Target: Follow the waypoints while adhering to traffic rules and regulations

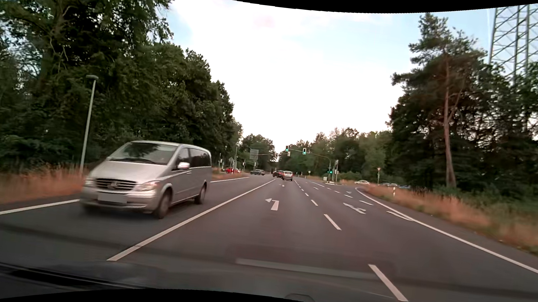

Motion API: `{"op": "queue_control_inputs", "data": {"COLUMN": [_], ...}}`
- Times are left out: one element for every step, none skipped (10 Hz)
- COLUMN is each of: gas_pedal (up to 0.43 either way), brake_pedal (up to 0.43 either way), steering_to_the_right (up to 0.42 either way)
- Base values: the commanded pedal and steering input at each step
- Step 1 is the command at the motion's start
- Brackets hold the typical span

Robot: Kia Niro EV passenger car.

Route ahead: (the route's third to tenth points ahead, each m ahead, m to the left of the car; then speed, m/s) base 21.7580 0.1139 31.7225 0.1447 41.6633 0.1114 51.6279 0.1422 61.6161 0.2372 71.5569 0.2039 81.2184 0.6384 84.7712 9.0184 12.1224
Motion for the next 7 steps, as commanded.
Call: {"op": "queue_control_inputs", "data": {"gas_pedal": [0.0, 0.0, 0.0, 0.0, 0.0, 0.0, 0.0], "brake_pedal": [0.104, 0.11, 0.104, 0.104, 0.104, 0.104, 0.104], "steering_to_the_right": [-0.006, -0.006, -0.006, -0.006, -0.005, -0.004, -0.003]}}
